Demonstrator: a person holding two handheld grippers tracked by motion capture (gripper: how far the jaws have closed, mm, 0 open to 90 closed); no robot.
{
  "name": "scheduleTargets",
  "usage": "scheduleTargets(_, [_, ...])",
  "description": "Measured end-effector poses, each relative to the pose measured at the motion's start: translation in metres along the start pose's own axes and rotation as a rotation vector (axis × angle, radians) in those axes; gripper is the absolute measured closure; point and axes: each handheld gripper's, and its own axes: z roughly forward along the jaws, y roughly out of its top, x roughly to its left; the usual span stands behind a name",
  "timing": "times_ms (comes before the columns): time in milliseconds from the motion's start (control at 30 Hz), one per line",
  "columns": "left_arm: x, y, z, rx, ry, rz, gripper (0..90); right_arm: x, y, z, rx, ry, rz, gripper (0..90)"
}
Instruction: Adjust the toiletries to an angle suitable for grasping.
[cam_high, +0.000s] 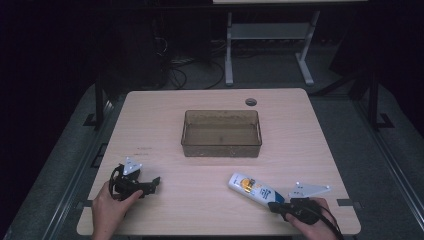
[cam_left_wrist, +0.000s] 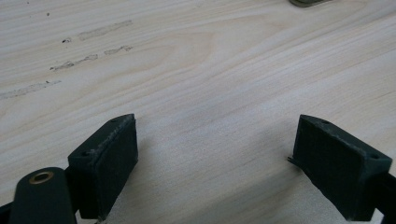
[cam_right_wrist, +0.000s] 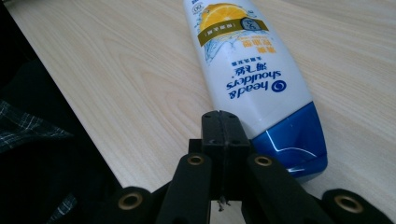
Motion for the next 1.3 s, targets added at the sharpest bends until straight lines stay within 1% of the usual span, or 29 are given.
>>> scheduleTargets(300, [0.0, 0.0, 0.0, 0.0, 0.0, 0.0, 12.8, -0.006, 0.001, 0.0, -0.004, -0.017, 0.012, 90.0])
scheduleTargets(433, [0.0, 0.0, 0.0, 0.0, 0.0, 0.0, 12.8, -0.009, 0.001, -0.001, -0.01, -0.029, 0.011, 90.0])
scheduleTargets(533, [0.0, 0.0, 0.0, 0.0, 0.0, 0.0, 12.8, -0.014, 0.002, -0.003, -0.015, -0.042, 0.021, 90.0])
scheduleTargets(967, [0.0, 0.0, 0.0, 0.0, 0.0, 0.0, 12.8, -0.024, 0.004, -0.006, -0.025, -0.071, 0.036, 90.0])
scheduleTargets(1300, [0.0, 0.0, 0.0, 0.0, 0.0, 0.0, 12.8, -0.037, 0.009, -0.002, -0.028, -0.092, 0.047, 90.0])
